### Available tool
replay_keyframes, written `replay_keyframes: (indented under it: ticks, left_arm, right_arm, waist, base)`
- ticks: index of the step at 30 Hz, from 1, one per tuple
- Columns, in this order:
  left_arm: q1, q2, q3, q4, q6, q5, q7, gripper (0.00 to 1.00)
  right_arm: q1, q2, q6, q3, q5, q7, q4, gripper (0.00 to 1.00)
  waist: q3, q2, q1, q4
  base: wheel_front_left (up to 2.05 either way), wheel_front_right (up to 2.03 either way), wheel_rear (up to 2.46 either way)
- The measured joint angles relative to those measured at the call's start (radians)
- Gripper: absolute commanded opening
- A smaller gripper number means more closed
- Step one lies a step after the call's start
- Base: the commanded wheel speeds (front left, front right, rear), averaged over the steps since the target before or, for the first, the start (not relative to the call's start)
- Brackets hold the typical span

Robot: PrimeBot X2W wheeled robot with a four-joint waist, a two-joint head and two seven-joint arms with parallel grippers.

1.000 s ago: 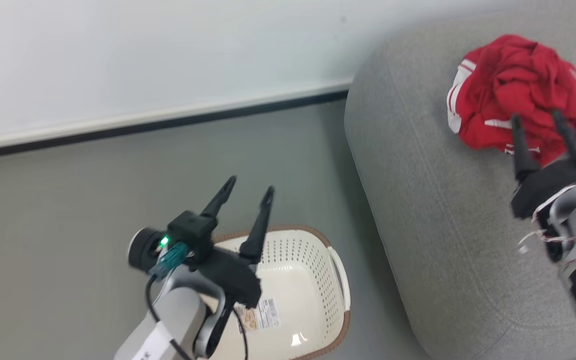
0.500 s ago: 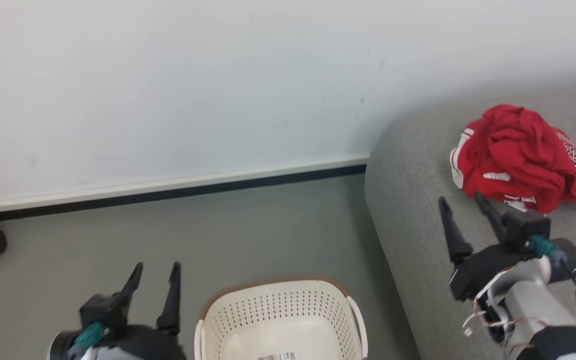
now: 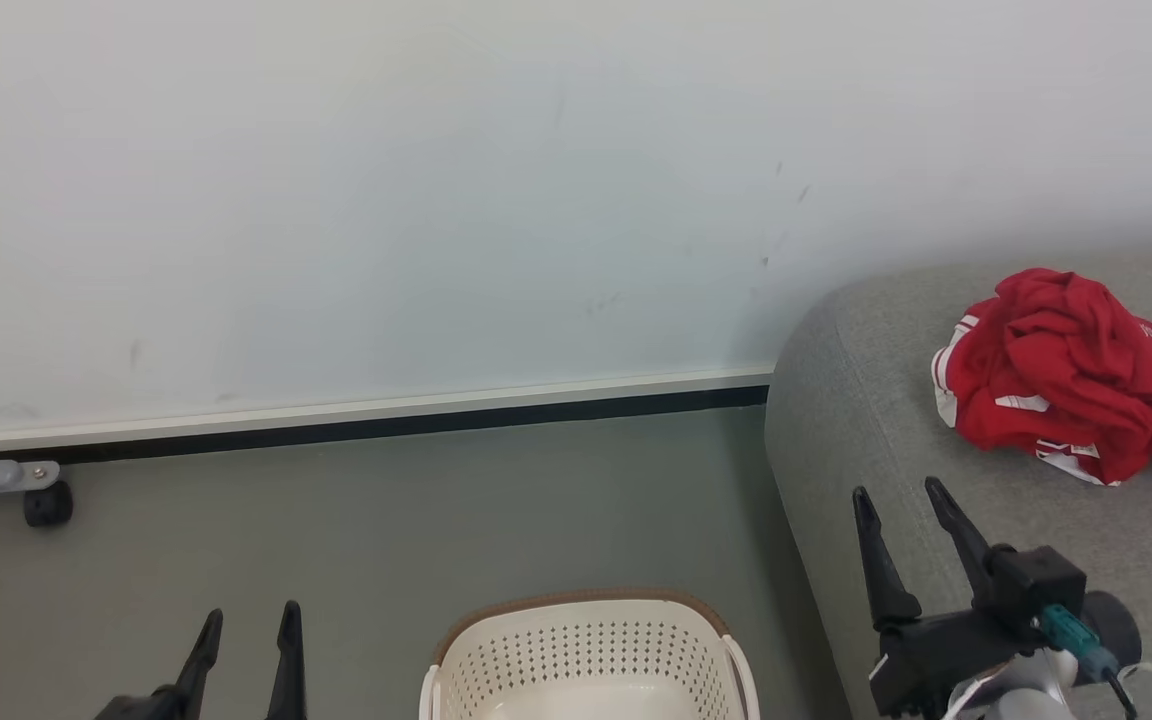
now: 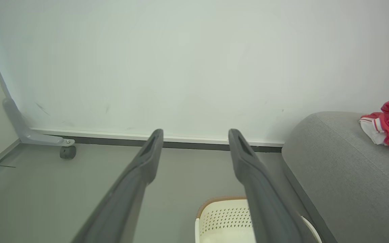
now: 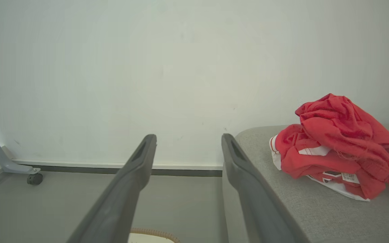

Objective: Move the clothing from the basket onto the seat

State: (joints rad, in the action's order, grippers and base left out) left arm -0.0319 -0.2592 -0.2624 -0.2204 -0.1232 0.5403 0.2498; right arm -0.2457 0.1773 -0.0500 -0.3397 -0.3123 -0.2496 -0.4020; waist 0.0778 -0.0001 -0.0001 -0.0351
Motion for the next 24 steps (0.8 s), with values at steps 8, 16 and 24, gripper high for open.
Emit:
replay_keyframes:
  ticks: [8,16,24]
  left_arm:
    - [-0.079,0.018,0.038,0.068,0.000,-0.048,0.000,1.00]
    - [-0.121,0.033,0.085,0.112,-0.001,-0.074,0.000,1.00]
    - [-0.121,0.051,0.104,0.134,-0.001,-0.105,0.000,1.00]
  right_arm:
    - [0.147,0.000,-0.030,0.030,0.001,-0.001,0.163,1.00]
    - [0.246,0.000,-0.048,0.054,0.005,-0.003,0.248,1.00]
    - [0.259,-0.001,-0.056,0.068,0.015,-0.004,0.295,1.00]
  waist:
    - [0.006,0.0000,0.0001,0.018]
    - [0.000,0.0001,0.0001,0.029]
    - [-0.008,0.0001,0.0001,0.030]
  base:
    - [0.00,0.00,0.00]
    - [0.00,0.00,0.00]
    - [0.00,0.00,0.00]
